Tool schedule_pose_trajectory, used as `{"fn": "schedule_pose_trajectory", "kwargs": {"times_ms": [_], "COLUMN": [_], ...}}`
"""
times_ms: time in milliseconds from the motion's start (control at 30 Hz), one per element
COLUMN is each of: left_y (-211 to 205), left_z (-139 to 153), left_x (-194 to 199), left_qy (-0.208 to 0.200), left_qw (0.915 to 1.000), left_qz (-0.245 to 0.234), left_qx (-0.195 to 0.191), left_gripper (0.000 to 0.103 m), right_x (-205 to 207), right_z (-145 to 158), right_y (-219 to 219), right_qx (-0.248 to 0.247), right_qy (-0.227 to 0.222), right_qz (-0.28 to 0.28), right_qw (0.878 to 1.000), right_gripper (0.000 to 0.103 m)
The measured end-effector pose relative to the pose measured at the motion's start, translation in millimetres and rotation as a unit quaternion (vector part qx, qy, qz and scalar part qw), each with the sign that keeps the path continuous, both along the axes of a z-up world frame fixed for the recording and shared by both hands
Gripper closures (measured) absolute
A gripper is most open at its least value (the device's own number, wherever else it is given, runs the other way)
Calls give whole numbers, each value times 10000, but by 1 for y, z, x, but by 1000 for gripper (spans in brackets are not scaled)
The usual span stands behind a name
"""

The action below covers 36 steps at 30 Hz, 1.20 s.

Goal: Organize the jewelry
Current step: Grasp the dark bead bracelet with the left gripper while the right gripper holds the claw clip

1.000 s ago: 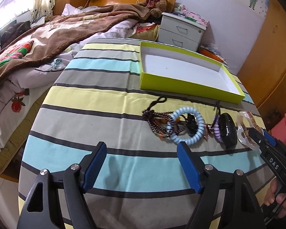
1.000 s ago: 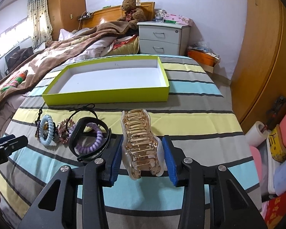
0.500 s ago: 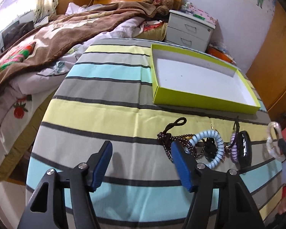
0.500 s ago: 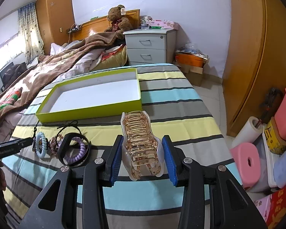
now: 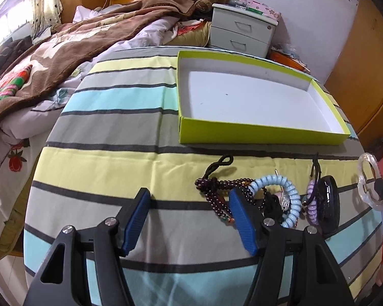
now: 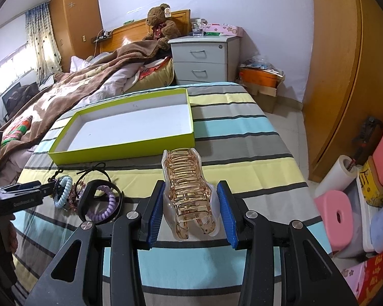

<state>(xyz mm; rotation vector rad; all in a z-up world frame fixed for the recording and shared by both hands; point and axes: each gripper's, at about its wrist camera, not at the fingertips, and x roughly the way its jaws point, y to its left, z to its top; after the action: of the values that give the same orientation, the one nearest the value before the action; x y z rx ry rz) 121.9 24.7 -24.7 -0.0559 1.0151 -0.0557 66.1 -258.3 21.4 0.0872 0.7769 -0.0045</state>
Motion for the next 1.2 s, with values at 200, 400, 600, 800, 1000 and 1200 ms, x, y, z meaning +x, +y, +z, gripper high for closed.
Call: {"fn": "schedule_pose_trajectory", "kwargs": {"times_ms": [200, 400, 600, 800, 1000, 1200], "left_y": [-9, -10, -12, -4, 3, 11], "left_z": [-2, -4, 0, 2, 13, 29], "left_x": [7, 10, 10, 9, 0, -11], "left_qy": [19, 4, -107, -136, -374, -601], "left_qw": [9997, 9994, 9993, 9995, 9991, 9979], "left_qz": [17, 102, 121, 193, 211, 239], "left_qx": [262, 319, 350, 206, 36, -68], "left_gripper": [37, 33, 75, 91, 96, 96], "right_x": [1, 2, 1, -2, -5, -9], "right_z": [-1, -2, -2, 1, 7, 13], "right_y": [1, 2, 4, 5, 5, 6], "right_qx": [19, 41, 65, 55, 59, 64], "right_qy": [-1, 20, 36, -10, -88, -167], "right_qz": [20, 49, 89, 98, 77, 76], "right_qw": [10000, 10000, 9999, 9999, 9999, 9998], "right_gripper": [61, 61, 61, 61, 61, 61]}}
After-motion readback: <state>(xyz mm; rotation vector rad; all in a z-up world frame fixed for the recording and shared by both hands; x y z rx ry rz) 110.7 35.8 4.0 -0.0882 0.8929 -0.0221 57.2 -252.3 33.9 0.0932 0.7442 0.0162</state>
